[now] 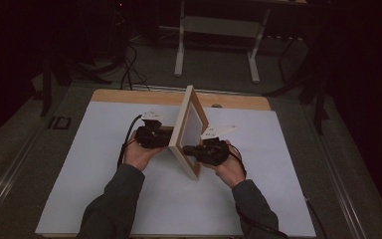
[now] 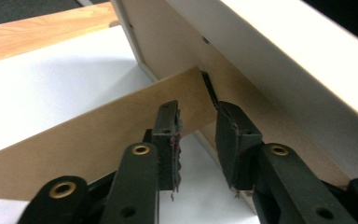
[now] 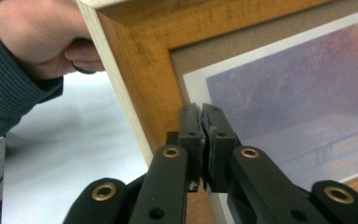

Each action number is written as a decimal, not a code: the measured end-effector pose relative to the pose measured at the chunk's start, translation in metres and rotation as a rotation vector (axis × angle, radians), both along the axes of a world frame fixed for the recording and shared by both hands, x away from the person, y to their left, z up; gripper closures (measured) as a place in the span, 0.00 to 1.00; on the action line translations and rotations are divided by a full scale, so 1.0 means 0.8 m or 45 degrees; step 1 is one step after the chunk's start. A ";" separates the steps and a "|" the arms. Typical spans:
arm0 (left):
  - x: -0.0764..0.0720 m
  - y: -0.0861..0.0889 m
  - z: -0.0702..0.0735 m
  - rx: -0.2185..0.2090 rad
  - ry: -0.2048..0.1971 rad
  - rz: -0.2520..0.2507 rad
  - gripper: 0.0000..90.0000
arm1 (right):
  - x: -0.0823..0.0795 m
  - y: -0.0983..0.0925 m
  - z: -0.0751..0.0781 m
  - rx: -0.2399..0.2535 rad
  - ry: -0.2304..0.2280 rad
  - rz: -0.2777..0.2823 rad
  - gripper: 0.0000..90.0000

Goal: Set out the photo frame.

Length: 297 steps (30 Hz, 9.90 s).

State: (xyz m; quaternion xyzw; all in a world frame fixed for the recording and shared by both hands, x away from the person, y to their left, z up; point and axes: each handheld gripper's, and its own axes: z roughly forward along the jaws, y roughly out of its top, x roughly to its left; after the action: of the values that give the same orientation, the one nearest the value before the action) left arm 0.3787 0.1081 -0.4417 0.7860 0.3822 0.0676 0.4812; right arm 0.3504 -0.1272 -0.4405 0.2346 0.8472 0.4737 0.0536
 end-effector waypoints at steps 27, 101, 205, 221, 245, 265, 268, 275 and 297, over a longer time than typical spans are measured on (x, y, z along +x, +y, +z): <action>-0.021 0.027 0.032 -0.060 -0.049 0.204 0.55 | 0.005 -0.024 -0.007 -0.022 0.016 -0.078 0.69; -0.074 -0.035 0.027 -0.002 -0.051 0.191 0.61 | 0.017 -0.070 -0.013 -0.023 0.056 -0.248 0.63; -0.053 0.065 0.020 -0.046 -0.009 -0.062 0.63 | 0.110 -0.086 0.037 -0.007 -0.090 -0.522 0.33; -0.039 0.083 0.026 0.060 0.003 -0.023 0.78 | 0.129 -0.074 0.025 0.068 -0.056 -0.275 0.28; -0.017 0.082 0.021 0.076 -0.040 0.070 0.72 | 0.117 -0.089 0.019 0.064 0.013 -0.310 0.57; 0.000 0.074 0.011 -0.009 -0.096 0.093 0.67 | 0.092 -0.107 0.020 0.054 0.008 -0.412 0.66; 0.003 0.072 0.009 -0.030 -0.100 0.105 0.65 | 0.088 -0.109 0.021 0.044 0.010 -0.424 0.67; 0.013 0.066 0.011 -0.037 -0.101 0.109 0.63 | 0.079 -0.115 0.022 0.033 0.005 -0.449 0.68; 0.024 0.057 0.006 -0.098 -0.079 0.082 0.59 | 0.056 -0.126 0.027 0.000 0.039 -0.482 0.68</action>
State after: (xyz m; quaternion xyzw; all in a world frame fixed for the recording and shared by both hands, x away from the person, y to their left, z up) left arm 0.3978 0.1539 -0.4365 0.7518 0.3945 0.0925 0.5202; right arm 0.3953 -0.2278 -0.4193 0.3971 0.7885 0.4515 0.1290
